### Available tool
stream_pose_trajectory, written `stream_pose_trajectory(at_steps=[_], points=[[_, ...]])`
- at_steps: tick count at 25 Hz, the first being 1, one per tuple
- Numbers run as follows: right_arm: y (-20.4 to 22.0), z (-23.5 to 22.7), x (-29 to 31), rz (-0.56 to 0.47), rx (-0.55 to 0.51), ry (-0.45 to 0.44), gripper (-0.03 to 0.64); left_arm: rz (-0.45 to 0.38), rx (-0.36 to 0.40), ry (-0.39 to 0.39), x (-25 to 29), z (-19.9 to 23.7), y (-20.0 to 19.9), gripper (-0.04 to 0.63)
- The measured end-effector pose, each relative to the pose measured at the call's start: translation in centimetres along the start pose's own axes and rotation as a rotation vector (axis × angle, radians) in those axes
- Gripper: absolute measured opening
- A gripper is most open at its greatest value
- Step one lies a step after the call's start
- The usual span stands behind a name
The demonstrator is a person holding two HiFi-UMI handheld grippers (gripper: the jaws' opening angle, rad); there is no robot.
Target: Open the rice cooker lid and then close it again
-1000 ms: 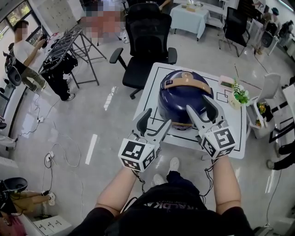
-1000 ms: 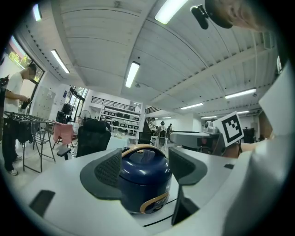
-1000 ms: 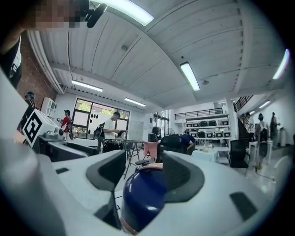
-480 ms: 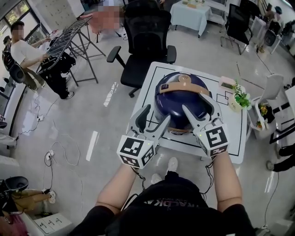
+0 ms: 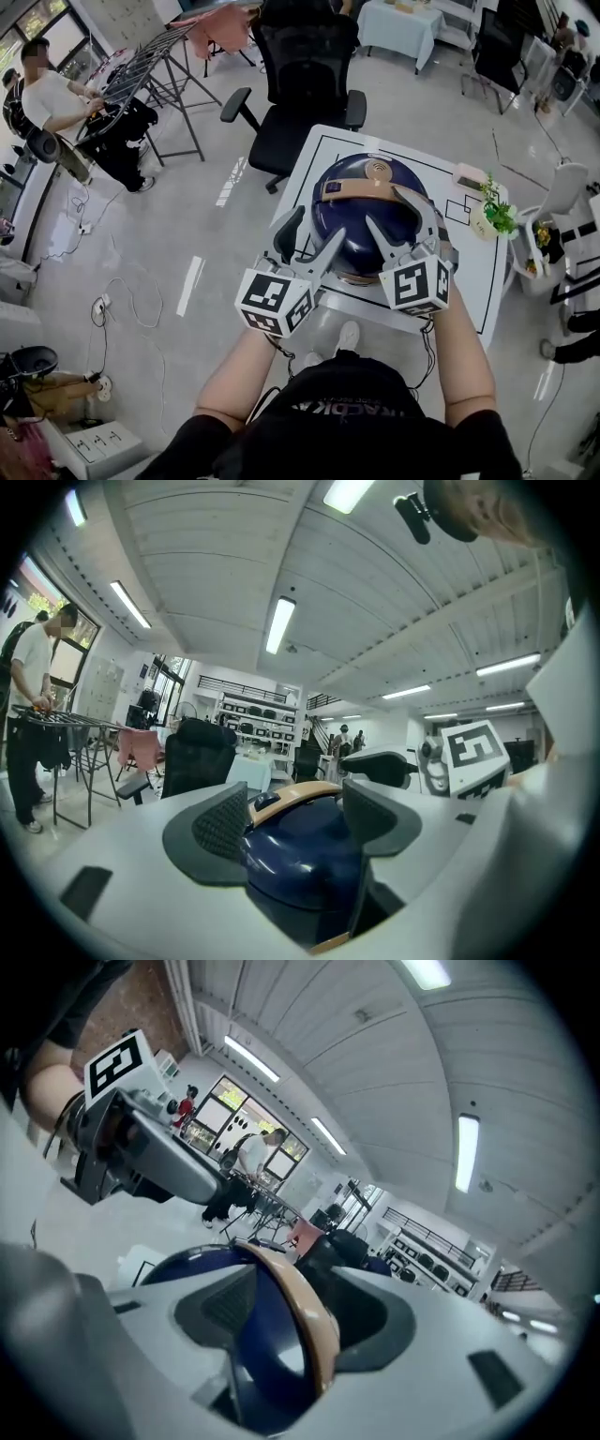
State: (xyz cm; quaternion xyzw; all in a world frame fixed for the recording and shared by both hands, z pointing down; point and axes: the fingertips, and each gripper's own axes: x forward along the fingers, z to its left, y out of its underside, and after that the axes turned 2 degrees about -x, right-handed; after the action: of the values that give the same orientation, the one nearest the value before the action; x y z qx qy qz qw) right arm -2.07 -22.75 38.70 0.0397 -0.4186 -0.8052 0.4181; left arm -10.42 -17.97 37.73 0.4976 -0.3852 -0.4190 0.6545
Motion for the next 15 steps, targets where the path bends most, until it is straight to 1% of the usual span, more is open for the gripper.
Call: stream_pose_trajectory(at_steps=[7,10,15], points=[[1.2,0.7,2.4,0.064,-0.279,-0.042,0.235,-0.014,-0.006,-0.046,1.7,1.0,-0.5,0.305],[1.6,0.7,3.3,0.071,-0.329,-0.066,0.235,-0.019,0.000,-0.064,2.2,1.2,-0.8,0.305],[1.6,0.9,4.5,0.062,-0.367,-0.095,0.235,-0.024,0.007,-0.098,2.7,1.5,-1.1,0.304]])
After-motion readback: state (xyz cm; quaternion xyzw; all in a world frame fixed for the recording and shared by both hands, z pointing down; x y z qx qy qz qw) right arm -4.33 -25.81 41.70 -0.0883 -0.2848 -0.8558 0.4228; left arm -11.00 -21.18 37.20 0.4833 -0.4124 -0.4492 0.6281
